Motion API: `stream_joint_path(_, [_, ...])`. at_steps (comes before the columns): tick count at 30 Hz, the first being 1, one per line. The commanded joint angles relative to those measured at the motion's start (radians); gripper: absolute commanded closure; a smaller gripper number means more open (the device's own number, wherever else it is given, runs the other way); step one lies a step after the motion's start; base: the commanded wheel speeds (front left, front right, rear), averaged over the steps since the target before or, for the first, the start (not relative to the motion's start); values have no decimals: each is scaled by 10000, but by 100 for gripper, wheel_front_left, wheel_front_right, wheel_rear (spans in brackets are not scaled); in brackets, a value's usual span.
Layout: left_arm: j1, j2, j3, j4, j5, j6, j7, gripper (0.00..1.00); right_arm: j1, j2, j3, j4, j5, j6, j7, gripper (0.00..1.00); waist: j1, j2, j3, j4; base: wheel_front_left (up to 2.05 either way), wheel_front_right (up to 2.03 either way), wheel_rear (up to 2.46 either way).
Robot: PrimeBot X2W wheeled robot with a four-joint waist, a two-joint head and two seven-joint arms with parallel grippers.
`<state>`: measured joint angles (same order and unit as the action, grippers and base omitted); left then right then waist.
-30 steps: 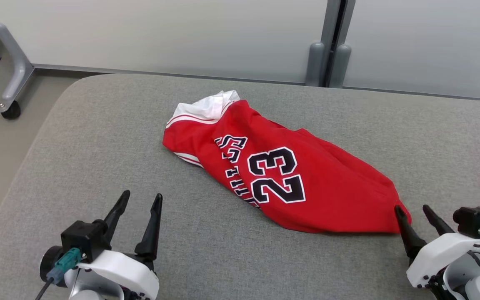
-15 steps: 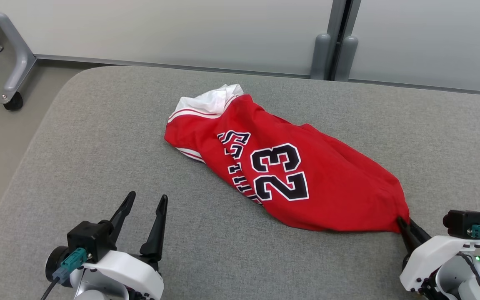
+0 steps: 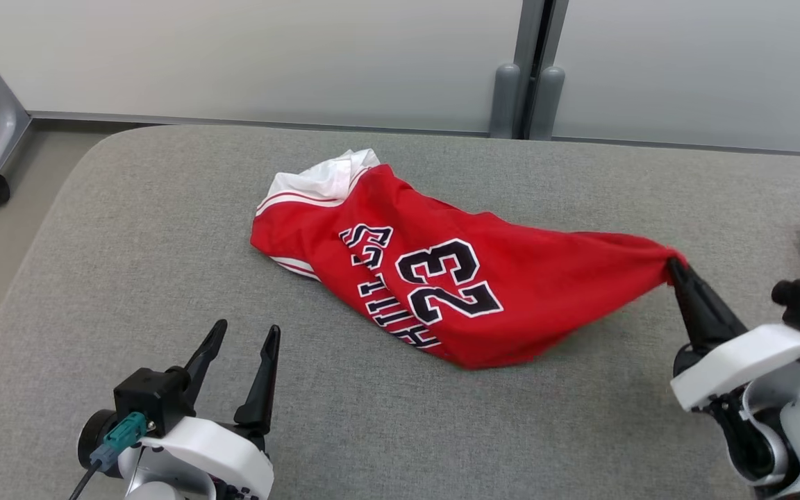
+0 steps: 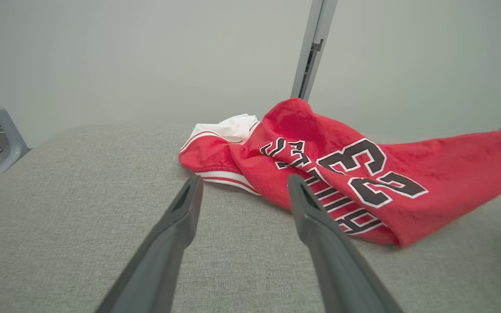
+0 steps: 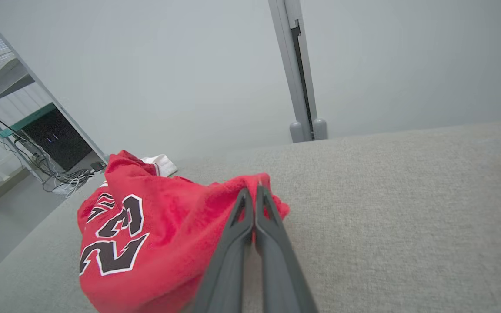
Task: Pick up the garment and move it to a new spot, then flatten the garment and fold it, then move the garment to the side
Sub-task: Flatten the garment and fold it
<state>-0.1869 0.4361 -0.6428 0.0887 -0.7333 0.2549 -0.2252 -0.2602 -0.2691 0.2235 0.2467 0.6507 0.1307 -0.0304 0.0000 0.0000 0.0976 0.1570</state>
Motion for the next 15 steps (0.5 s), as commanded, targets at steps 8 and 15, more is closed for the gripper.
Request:
stream_joint_path(8, [-162,-87,-102,218,-54,-158,-53,0,-1236,-787,574,-1993,543,2,123,100,0,0,-219,-79,0,0,0])
stream_joint_path(15, [-162,-196,-204,387,-87,-238,-59,0,-2199,-994,1021,-2960,841,2,398,100,0,0,-390,2,0,0,0])
